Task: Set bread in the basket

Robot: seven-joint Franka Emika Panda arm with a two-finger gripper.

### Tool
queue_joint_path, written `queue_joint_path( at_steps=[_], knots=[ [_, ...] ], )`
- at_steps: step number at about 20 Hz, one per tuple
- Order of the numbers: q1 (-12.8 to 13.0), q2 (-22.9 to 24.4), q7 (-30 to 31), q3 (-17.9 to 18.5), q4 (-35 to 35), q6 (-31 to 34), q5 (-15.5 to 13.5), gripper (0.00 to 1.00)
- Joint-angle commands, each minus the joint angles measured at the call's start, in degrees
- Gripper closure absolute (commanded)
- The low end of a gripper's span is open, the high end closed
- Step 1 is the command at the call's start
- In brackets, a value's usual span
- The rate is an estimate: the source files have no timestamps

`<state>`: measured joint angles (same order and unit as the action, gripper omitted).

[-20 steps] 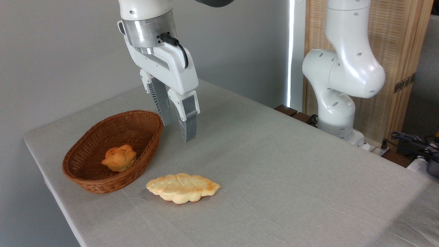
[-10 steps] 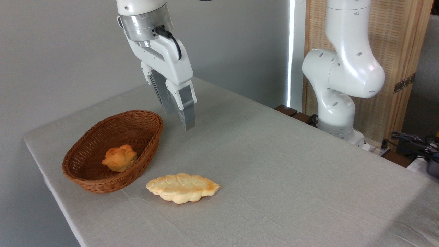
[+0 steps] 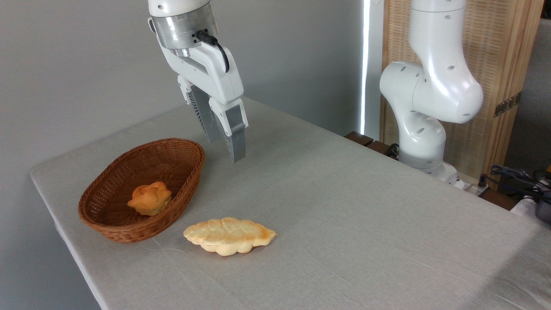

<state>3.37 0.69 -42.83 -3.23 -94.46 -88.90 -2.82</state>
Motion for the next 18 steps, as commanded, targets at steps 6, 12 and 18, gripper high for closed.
queue_joint_path(
  at_steps=[6,12,18],
  knots=[
    [-0.12,-0.86,0.56,0.51,0.51,-1.27,-0.26,0.0],
    [-0.3,-0.86,1.79,0.95,0.51,-2.33,-0.7,0.0],
    [-0.3,-0.86,1.88,0.95,0.51,-2.33,-0.87,0.0]
  ],
)
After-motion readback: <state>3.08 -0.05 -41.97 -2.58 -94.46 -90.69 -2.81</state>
